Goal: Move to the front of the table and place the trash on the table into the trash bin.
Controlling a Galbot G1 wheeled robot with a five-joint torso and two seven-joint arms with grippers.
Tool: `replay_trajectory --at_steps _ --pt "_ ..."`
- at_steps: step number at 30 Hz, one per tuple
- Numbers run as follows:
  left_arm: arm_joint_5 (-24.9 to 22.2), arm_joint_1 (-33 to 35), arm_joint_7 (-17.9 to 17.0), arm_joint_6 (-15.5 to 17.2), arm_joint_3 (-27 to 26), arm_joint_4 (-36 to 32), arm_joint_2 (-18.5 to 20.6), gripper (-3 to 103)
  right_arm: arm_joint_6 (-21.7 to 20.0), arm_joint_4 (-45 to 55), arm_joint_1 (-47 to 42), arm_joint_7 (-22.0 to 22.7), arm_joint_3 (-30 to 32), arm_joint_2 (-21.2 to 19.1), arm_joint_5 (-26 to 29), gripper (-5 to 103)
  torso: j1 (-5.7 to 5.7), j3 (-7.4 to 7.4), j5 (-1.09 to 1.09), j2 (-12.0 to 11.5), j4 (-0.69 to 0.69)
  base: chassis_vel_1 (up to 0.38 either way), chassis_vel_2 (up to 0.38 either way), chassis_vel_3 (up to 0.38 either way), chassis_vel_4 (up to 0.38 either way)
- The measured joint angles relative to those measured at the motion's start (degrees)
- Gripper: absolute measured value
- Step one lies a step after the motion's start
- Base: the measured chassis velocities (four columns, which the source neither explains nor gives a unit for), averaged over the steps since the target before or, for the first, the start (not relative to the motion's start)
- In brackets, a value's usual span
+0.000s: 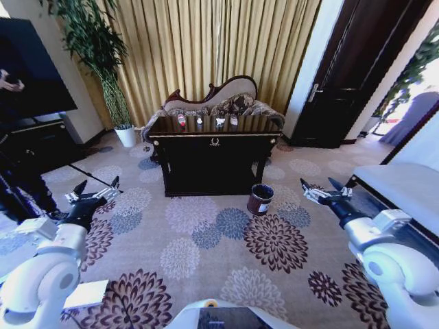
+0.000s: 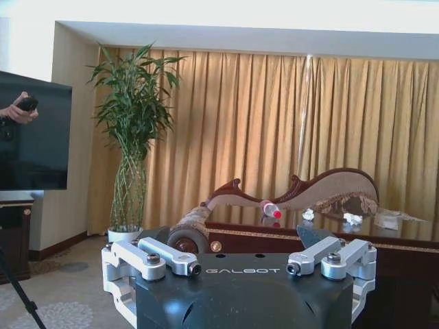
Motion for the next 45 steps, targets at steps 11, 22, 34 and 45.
replay_trajectory --at_steps 11,22,34,45 --pt "0.03 0.07 0.01 0.05 -0.01 -0.04 -0.12 100 0.03 -0.11 0.36 -0.02 0.02 -0.07 0.24 100 0.00 0.00 0.00 0.00 0.00 0.000 0.000 0.000 0.000" --pt "0.14 0.22 0.01 0.12 0.31 -0.35 -0.49 100 0.03 -0.56 0.93 -0.03 -0.05 -0.08 0.79 100 0.00 0.00 0.00 0.00 0.01 0.000 0.000 0.000 0.000" --pt "0.17 -0.03 0.02 0.14 0.42 -0.09 -0.36 100 -0.05 -0.81 1.29 0.00 -0.31 -0.09 0.84 100 0.00 0.00 0.00 0.00 0.00 0.000 0.000 0.000 0.000" --pt "0.21 -0.21 0.03 0.12 0.66 0.33 -0.30 100 -0.28 -0.77 1.45 0.01 -0.62 -0.29 0.78 100 0.00 0.00 0.00 0.00 0.00 0.000 0.000 0.000 0.000"
